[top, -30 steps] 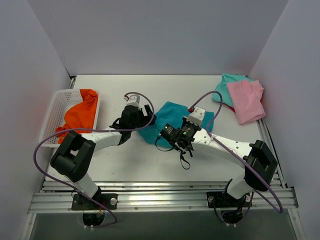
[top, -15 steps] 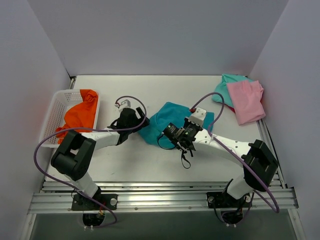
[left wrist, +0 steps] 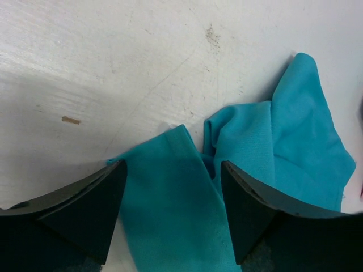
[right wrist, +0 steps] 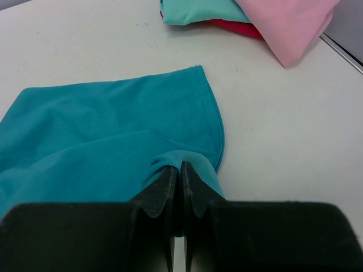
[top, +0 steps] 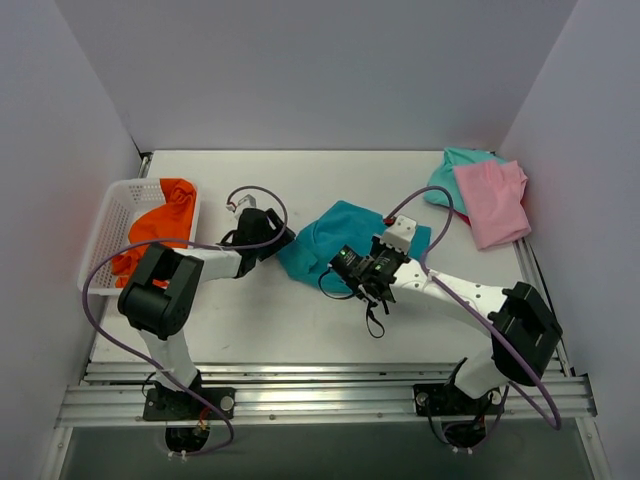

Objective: Fold and stack the t-shirts
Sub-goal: Flatten out the tshirt

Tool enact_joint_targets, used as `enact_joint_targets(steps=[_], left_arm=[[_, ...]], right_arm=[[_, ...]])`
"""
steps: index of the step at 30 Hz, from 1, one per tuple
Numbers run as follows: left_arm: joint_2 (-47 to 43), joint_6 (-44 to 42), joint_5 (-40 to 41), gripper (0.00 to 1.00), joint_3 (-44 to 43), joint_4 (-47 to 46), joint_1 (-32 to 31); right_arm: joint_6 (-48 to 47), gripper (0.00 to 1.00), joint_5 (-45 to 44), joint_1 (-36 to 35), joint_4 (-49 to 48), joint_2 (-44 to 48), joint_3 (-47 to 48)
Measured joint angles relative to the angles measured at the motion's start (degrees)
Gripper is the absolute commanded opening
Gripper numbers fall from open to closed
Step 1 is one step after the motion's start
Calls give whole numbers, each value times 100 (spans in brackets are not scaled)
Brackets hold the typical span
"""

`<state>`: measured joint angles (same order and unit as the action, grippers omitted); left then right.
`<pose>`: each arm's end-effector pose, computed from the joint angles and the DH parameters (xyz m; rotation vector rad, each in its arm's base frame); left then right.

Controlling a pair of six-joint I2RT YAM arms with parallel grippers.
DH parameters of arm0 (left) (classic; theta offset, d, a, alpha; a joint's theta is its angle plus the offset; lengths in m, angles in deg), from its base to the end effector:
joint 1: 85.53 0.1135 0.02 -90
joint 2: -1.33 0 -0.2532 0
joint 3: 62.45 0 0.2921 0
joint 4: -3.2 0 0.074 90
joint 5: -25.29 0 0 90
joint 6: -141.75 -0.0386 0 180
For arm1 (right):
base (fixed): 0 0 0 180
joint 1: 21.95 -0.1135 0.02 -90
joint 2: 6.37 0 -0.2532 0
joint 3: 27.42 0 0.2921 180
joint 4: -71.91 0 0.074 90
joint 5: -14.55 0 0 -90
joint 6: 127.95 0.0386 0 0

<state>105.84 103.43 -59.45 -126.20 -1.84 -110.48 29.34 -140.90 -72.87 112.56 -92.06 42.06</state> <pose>0.3605 -0.1638 0.1023 -0.5759 2.1932 -0.6388 0.2357 0.2346 0.2090 0.6282 1.8235 -0.1414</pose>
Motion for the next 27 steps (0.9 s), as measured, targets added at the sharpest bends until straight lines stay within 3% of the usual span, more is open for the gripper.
enact_joint_targets(steps=[2, 5, 11, 27], left_arm=[[44, 24, -39, 70, -2, -15, 44], [83, 20, -94, 70, -22, -11, 68], [192, -90, -293, 87, -321, 173, 79], [-278, -387, 369, 88, -704, 1858, 74]], right_arm=[[-9, 0, 0, 24, 0, 22, -17], [-17, 0, 9, 33, -20, 52, -26], [-52, 0, 39, 33, -59, 138, -52], [-173, 0, 166, 33, -278, 533, -299]])
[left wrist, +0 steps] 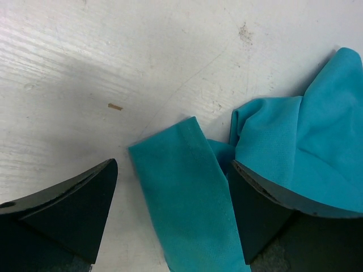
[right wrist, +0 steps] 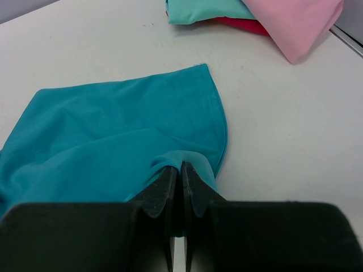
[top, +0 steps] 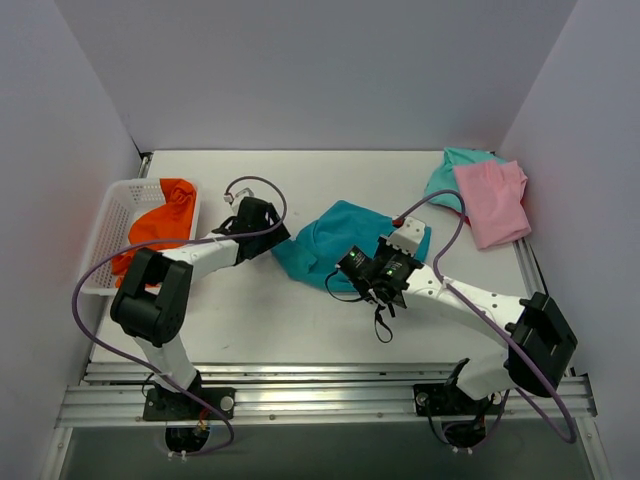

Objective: Fold and stack the t-shirts
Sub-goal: Flatten out the tshirt

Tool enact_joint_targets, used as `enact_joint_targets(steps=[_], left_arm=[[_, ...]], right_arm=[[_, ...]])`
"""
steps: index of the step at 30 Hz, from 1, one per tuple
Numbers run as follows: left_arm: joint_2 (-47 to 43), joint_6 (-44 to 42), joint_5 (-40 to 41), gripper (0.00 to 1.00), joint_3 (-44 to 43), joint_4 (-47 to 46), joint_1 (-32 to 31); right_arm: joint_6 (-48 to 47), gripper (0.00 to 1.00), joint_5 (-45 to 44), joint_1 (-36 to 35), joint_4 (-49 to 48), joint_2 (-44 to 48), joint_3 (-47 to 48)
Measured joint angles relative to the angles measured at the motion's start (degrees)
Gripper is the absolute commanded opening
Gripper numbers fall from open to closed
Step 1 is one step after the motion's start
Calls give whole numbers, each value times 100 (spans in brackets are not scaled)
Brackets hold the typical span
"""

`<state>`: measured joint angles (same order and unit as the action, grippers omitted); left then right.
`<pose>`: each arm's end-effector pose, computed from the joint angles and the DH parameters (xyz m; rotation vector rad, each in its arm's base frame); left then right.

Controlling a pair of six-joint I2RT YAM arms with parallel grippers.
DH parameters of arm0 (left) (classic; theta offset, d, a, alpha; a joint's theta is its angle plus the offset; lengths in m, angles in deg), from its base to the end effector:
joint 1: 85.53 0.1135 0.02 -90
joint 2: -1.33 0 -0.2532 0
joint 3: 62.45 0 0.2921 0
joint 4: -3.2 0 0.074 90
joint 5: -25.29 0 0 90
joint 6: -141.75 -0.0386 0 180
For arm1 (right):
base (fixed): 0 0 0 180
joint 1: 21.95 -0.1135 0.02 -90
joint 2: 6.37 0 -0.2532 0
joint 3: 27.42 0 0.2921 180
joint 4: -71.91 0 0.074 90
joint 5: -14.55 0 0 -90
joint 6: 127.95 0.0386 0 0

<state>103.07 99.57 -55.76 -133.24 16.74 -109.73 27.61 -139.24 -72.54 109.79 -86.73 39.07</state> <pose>0.3692 -0.1593 0.1326 -0.5628 2.3103 -0.4356 0.2284 0.2234 0.2216 0.6479 1.8133 -0.0654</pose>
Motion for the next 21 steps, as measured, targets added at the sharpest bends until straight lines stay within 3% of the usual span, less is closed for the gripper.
enact_joint_targets(steps=[9, 15, 21], left_arm=[[-63, -50, 186, 88, -619, 483, -2], [352, -52, 199, 87, -1244, 645, -7], [695, -52, 219, 85, -1268, 767, -76]], right_arm=[[-136, 0, 105, 0, -245, 116, -153], [-186, 0, 151, 13, -321, 245, -190], [-273, 0, 221, 70, -455, 361, -308]])
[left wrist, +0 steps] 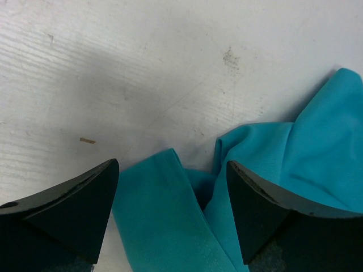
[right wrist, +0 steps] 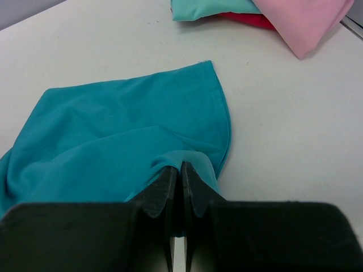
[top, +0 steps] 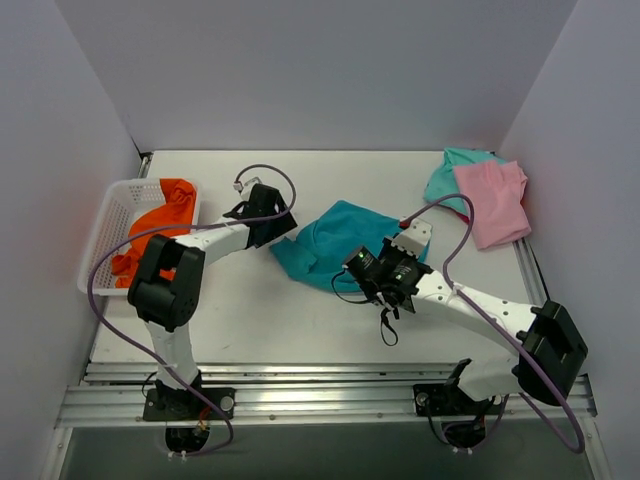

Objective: Fold and stack the t-shirts
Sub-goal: Flatten out the tshirt

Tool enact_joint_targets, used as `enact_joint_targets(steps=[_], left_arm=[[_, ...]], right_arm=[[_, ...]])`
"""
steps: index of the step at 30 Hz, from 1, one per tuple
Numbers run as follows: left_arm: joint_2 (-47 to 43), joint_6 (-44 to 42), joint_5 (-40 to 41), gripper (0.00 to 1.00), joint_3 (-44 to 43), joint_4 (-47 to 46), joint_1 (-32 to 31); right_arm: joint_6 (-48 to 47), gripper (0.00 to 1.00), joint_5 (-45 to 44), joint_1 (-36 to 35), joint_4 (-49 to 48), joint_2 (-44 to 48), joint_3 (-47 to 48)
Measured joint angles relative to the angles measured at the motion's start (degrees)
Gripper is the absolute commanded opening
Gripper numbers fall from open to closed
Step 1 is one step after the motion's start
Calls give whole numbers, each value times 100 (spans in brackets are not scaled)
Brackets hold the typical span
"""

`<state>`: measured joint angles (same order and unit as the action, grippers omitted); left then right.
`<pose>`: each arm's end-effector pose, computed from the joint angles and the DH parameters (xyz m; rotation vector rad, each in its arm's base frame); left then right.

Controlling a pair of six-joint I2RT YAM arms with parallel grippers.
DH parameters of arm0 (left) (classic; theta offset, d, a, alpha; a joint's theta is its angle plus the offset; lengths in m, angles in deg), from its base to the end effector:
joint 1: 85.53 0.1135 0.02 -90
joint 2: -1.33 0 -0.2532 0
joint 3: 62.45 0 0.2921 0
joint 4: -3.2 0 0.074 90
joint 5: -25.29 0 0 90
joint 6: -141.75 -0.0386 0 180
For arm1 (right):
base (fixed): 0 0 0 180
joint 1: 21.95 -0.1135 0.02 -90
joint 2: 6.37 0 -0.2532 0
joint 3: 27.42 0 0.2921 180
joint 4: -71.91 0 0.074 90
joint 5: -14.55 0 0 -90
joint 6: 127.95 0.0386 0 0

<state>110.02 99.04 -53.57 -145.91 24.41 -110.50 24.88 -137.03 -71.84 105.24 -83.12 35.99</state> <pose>0.4043 -0.1800 0.1478 -0.5545 2.3291 -0.3752 0.2254 0.2149 0.2254 0.6514 1.8107 0.0011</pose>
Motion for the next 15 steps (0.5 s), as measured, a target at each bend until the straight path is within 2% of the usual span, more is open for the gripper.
enact_joint_targets(steps=[10, 15], left_arm=[[299, -4, 11, 83, 0, 46, -190], [332, -26, 59, 77, -15, 17, -249]], right_arm=[[-26, 0, 85, 4, -116, 11, -50], [-37, 0, 105, 4, -120, 17, -63]])
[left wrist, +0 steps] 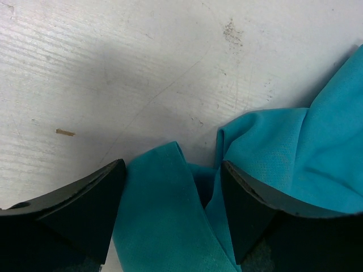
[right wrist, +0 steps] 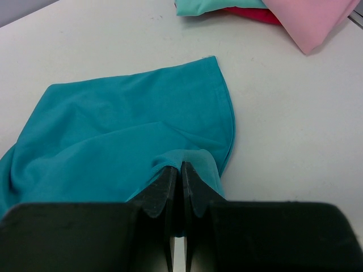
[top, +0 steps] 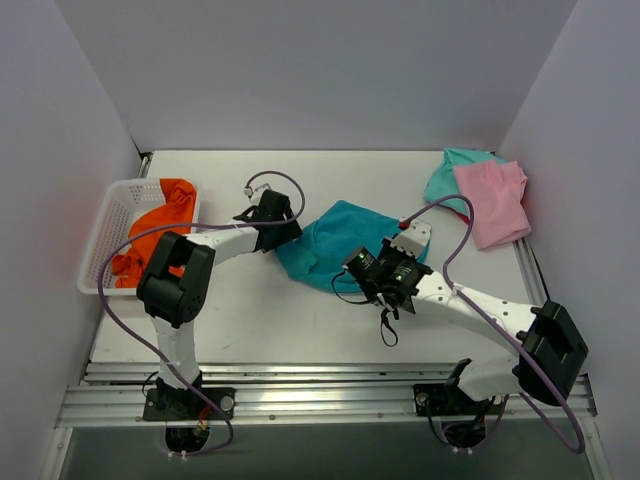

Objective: Fold and stack the t-shirts
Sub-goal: Flatten out the tshirt

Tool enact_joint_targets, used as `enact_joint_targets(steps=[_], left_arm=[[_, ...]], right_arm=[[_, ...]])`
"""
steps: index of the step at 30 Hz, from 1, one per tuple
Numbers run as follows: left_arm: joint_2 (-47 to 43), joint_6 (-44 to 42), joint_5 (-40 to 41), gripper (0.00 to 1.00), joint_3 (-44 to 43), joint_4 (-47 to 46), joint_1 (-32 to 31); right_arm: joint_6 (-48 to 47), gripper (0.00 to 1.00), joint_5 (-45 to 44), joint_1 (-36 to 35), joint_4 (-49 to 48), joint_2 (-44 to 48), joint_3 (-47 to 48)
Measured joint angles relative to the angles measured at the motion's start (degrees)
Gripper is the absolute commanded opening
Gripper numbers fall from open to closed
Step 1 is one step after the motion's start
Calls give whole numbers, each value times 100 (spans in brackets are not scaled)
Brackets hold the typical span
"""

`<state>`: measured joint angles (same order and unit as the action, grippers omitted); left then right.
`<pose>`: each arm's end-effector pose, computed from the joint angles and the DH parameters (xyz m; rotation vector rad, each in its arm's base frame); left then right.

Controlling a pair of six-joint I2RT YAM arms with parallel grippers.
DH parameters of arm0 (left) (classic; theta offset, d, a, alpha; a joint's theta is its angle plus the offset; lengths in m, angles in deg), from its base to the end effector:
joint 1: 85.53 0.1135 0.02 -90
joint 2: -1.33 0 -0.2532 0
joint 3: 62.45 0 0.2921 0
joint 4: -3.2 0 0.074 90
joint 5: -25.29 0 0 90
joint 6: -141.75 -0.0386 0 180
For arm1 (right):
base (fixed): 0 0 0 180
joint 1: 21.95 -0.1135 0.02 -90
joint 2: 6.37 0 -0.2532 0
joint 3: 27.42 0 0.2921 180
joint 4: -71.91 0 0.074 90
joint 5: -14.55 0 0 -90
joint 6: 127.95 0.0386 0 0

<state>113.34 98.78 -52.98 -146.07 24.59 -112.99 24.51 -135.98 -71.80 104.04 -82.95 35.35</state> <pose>0.3976 -0.1978 0.1240 -0.5057 2.3916 -0.3416 0.2253 0.2149 0.2232 0.6478 1.8204 0.0208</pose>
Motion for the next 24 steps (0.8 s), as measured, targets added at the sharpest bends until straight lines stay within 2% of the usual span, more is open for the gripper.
enact_joint_targets(steps=[8, 9, 11, 12, 14, 15, 16, 17, 24], left_arm=[[37, -74, 28, 59, -15, 31, -17], [39, -83, 35, 52, -15, 42, -20], [42, -98, 50, 46, -15, 57, -20], [44, -120, 55, 38, -15, 66, -20], [44, -138, 66, 33, -15, 74, -20], [44, -160, 70, 29, -15, 83, -20], [46, -168, 72, 12, -15, 85, -20], [50, -168, 81, 4, -15, 92, -20], [92, -238, 205, 2, -2, 122, -20]], right_arm=[[-20, 0, 17, 0, -37, 63, -46], [-20, 0, 20, 0, -39, 63, -52], [-22, 0, 24, 0, -37, 81, -74], [-22, 0, 33, 0, -39, 103, -87], [-24, 0, 42, 0, -37, 162, -105], [-26, 0, 46, 2, -39, 203, -118], [-26, 0, 48, 4, -39, 251, -136], [-31, 0, 48, 4, -39, 299, -153], [-42, 0, 59, 42, -39, 426, -186]])
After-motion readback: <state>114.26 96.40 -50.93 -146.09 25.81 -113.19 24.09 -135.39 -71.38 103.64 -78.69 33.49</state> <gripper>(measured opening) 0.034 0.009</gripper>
